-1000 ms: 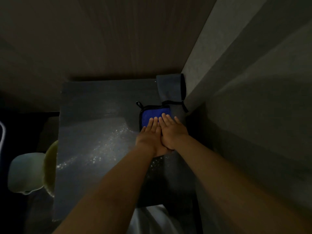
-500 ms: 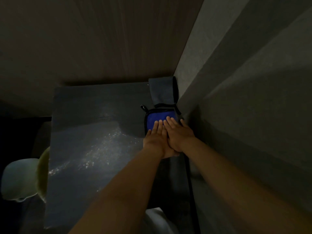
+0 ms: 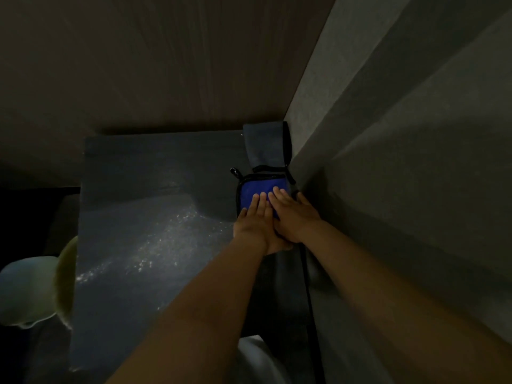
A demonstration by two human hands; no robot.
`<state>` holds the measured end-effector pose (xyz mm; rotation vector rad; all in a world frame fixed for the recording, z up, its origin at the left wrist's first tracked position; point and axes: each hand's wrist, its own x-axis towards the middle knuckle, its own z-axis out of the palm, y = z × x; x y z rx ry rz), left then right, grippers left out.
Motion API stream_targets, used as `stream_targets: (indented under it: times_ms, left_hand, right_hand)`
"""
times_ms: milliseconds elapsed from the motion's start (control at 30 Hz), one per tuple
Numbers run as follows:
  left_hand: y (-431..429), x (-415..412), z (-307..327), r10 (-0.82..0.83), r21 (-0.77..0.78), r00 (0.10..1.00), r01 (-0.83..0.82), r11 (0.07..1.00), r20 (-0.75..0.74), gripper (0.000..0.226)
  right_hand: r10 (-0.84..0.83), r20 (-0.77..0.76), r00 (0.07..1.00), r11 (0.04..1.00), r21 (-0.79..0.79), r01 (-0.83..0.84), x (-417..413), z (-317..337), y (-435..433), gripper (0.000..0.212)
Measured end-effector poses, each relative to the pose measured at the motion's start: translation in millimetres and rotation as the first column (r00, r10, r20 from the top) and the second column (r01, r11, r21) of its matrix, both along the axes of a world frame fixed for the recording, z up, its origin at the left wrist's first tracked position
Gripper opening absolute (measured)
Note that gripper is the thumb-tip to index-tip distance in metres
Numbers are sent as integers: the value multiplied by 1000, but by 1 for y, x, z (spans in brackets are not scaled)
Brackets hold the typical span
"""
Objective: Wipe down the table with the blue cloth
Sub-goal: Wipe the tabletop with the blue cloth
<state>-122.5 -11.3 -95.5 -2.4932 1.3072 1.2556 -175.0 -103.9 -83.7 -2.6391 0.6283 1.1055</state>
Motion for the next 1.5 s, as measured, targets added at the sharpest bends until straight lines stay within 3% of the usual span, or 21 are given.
stream_targets:
  times_ms: [633,967,1133,1500]
  left_hand:
    - [14,9,-6,-39,-75,999,41,996,31,106]
    - [58,28,-15,-128,31,979,125,992,160,109]
    - [83,37,-15,-100,77,978,87,993,183,114]
    - [130,61,0,-31,110,980,10,994,196,102]
  right_hand:
    - [-98,-23,995,995,26,99,8,-3,16,76]
    - [-99,16,995,991,89,97,30,-1,56,82]
    - [-77,-2,997,990,120,77,47,2,77,76]
    - [-41,-34,999,983,179,46,75,9,125,77]
